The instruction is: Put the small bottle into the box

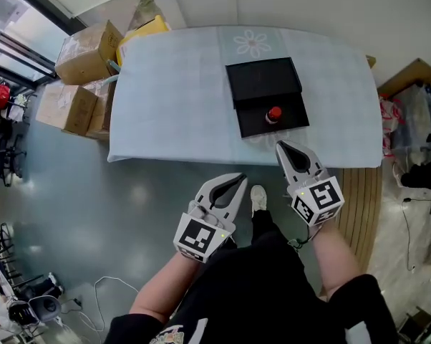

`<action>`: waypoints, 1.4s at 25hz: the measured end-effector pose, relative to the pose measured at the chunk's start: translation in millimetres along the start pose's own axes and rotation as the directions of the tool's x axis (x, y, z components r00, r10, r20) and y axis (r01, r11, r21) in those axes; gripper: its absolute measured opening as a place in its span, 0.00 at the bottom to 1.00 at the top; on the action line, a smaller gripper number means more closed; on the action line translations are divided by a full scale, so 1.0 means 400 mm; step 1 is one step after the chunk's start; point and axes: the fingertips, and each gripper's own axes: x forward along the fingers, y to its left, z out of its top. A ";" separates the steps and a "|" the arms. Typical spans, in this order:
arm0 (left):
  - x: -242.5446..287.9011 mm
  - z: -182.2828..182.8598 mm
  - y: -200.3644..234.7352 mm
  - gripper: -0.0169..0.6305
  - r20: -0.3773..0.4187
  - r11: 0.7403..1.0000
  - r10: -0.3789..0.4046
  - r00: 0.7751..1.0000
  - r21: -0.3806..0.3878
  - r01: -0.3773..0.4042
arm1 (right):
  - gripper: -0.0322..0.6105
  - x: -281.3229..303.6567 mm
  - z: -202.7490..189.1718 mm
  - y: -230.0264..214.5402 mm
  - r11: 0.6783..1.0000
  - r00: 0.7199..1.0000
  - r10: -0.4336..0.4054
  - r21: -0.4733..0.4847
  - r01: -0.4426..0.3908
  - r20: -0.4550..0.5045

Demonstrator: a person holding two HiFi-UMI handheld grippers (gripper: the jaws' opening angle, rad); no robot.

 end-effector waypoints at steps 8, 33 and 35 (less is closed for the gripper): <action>-0.162 0.016 -0.027 0.04 0.016 0.999 -0.037 0.999 0.040 0.036 | 0.06 -0.119 0.035 0.230 1.000 0.998 -0.007 -0.004 0.007 0.056; -0.316 0.010 -0.191 0.04 0.065 0.994 -0.102 0.993 0.054 0.098 | 0.06 -0.349 0.050 0.440 0.999 0.996 -0.024 -0.041 0.027 0.081; -0.302 0.011 -0.208 0.04 0.066 0.995 -0.087 0.994 0.052 0.084 | 0.06 -0.366 0.049 0.426 0.999 0.997 -0.007 -0.044 0.010 0.079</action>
